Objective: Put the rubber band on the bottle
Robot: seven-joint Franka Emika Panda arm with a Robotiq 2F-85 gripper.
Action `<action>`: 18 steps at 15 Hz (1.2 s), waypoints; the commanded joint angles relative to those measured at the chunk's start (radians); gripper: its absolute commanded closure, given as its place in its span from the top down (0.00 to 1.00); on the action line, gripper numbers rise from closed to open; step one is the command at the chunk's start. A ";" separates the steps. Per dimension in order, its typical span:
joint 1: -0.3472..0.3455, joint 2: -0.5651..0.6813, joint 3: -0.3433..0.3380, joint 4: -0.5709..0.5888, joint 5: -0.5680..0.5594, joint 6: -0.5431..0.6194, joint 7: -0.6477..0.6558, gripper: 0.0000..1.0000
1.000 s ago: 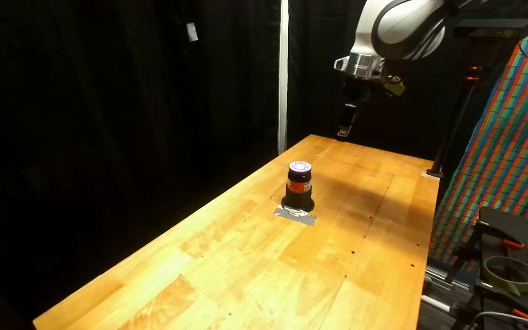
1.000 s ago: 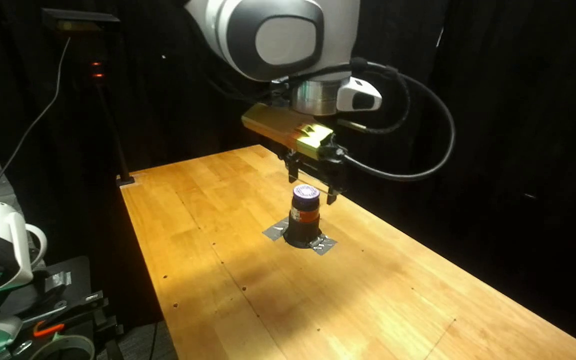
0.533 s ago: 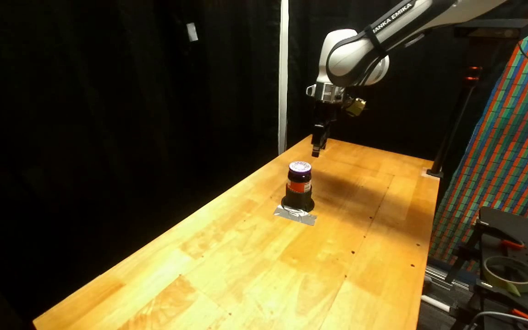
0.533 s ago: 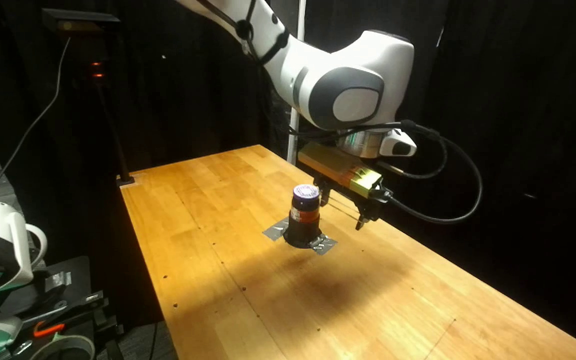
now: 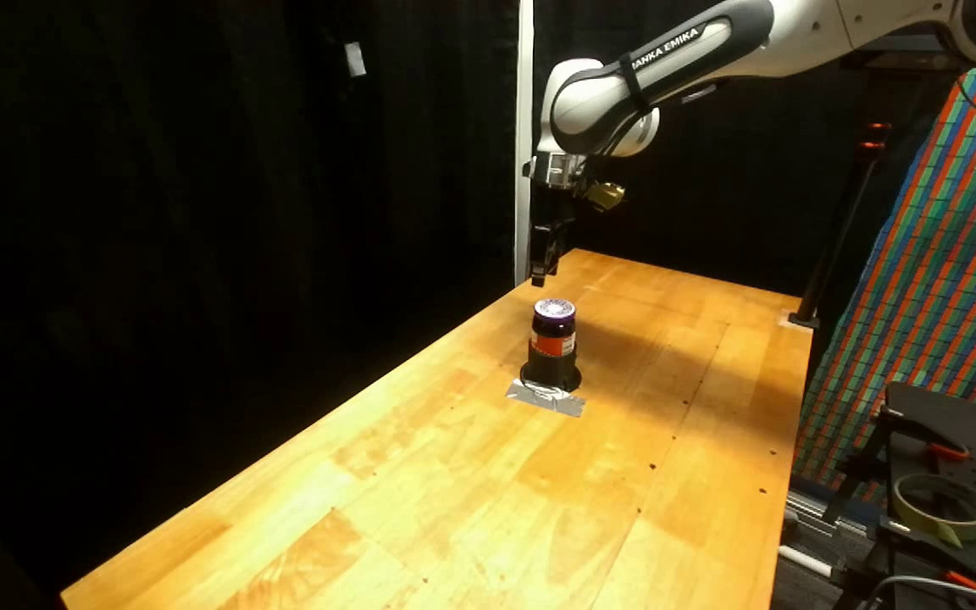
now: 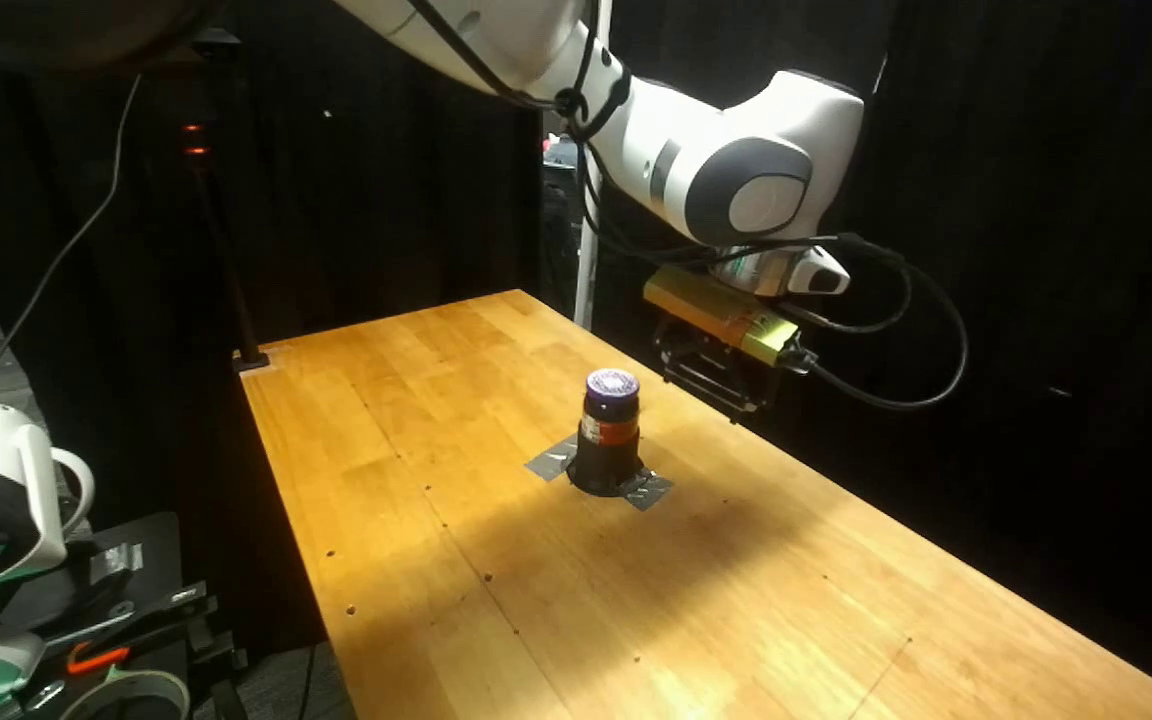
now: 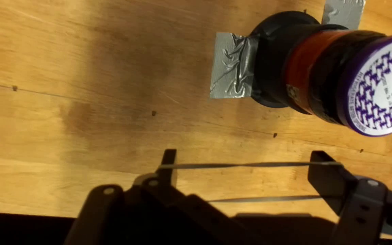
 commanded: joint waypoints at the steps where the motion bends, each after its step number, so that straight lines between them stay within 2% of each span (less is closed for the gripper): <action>1: 0.011 0.116 0.027 0.244 -0.021 -0.196 -0.002 1.00; 3: 0.026 0.154 0.031 0.330 -0.018 -0.295 0.017 1.00; 8: 0.068 0.221 0.022 0.444 -0.018 -0.405 0.089 1.00; 13: 0.111 0.272 0.004 0.499 -0.032 -0.403 0.191 1.00; 18: 0.144 0.272 -0.031 0.490 -0.080 -0.414 0.291 1.00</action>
